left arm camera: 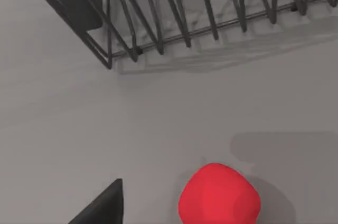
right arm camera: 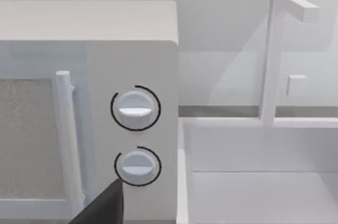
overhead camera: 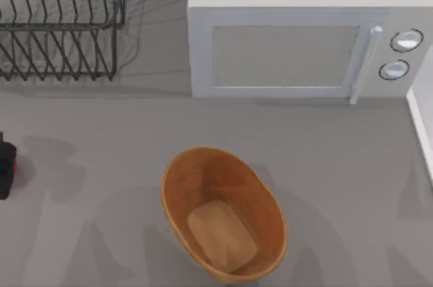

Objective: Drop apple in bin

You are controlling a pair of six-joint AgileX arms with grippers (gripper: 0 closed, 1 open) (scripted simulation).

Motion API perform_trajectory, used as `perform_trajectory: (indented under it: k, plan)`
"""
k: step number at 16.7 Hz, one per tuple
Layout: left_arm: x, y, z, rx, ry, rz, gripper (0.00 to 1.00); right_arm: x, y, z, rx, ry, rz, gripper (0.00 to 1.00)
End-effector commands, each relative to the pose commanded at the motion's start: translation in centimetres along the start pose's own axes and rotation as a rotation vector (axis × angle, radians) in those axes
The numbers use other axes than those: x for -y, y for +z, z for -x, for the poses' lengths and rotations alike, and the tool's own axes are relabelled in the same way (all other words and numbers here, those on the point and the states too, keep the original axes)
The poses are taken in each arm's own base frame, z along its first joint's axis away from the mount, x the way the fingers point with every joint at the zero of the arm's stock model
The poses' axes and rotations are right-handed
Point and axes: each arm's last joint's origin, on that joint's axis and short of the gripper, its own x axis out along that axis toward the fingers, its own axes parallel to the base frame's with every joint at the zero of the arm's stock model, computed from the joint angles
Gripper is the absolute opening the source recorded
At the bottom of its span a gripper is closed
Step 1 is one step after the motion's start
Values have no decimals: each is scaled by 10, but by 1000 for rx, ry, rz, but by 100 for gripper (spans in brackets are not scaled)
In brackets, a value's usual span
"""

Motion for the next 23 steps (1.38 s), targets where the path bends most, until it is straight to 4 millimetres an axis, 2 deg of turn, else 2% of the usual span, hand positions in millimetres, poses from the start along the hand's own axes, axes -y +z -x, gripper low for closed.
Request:
perform_trajectory:
  k: [3,6,10,13,16,23]
  plan:
    - [-12,23,-36,-271,-99,-120,100,0,0,0,0,0,0,100]
    - [-23,37,-79,-502,-222,-225,100,0,0,0,0,0,0,100]
    - [-34,45,-132,-710,-379,-331,100,0,0,0,0,0,0,100]
    - [-40,44,-164,-803,-469,-381,100,0,0,0,0,0,0,100]
    - [-43,43,-181,-843,-515,-407,100,0,0,0,0,0,0,100]
    - [-40,39,-185,-846,-521,-410,100,0,0,0,0,0,0,100]
